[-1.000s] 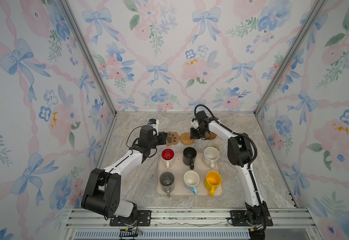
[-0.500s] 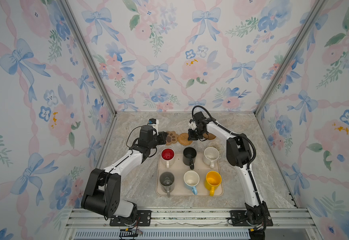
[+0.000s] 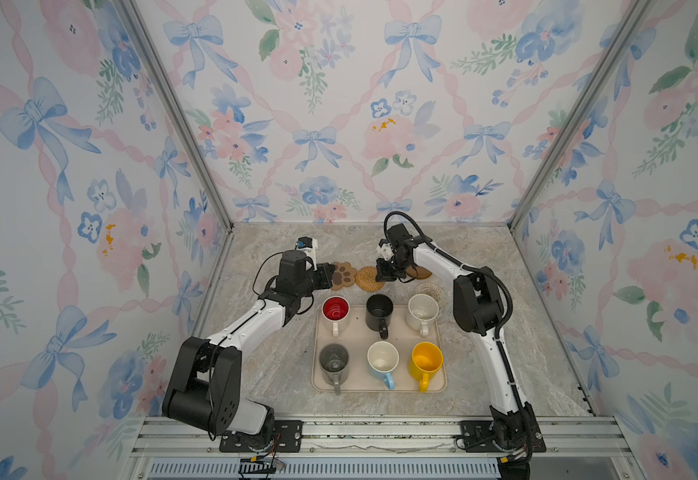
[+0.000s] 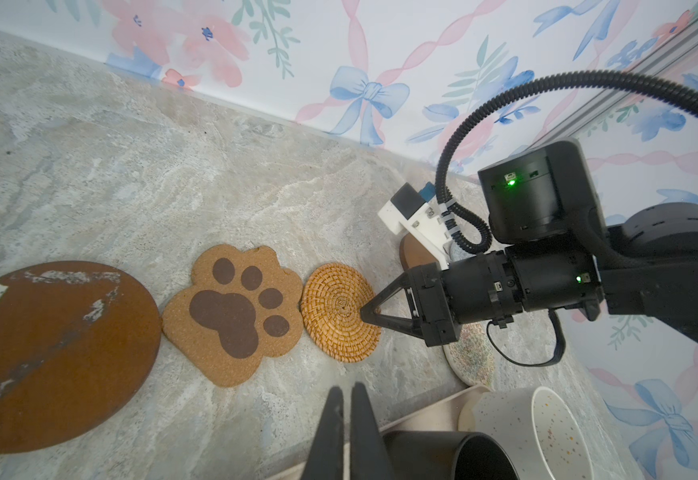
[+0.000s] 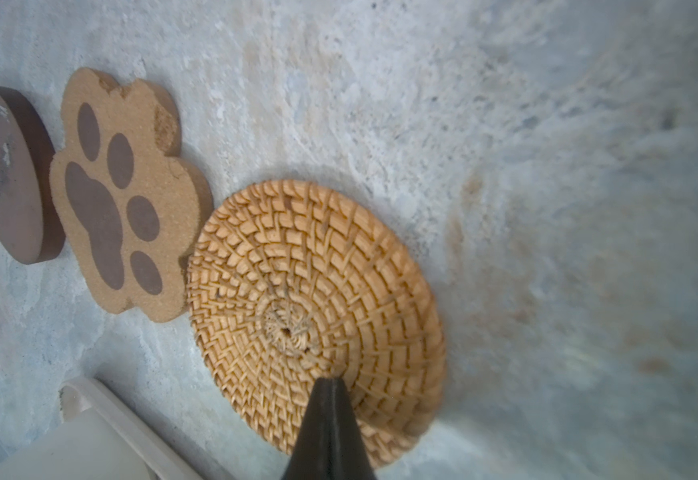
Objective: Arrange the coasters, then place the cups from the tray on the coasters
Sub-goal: 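Push the woven rattan coaster with the right gripper against the cork paw coaster, then move the right gripper to the round wooden coaster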
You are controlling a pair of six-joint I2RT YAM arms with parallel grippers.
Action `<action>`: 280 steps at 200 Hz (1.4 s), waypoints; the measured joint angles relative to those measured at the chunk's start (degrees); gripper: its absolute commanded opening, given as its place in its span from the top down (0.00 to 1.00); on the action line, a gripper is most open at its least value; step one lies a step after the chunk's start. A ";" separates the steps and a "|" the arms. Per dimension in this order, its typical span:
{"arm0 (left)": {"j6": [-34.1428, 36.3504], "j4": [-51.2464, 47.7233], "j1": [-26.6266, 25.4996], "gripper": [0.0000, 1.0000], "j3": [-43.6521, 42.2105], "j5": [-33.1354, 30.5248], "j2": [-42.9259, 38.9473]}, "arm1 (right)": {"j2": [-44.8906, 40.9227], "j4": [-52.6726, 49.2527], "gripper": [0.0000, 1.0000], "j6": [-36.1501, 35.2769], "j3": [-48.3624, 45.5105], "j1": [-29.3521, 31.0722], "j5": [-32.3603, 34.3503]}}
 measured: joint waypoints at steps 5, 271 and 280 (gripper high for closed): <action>0.00 0.02 0.00 1.00 -0.02 0.00 -0.04 | 0.00 -0.22 1.00 -0.02 0.04 0.00 0.00; -0.42 -0.09 -1.18 1.00 -0.13 -0.04 -0.92 | -7.85 4.52 0.44 -1.77 -6.93 -23.23 -2.05; -0.44 -0.20 -1.18 1.00 0.28 -0.04 -0.59 | -6.16 4.48 0.44 -1.79 -5.70 -23.28 -2.23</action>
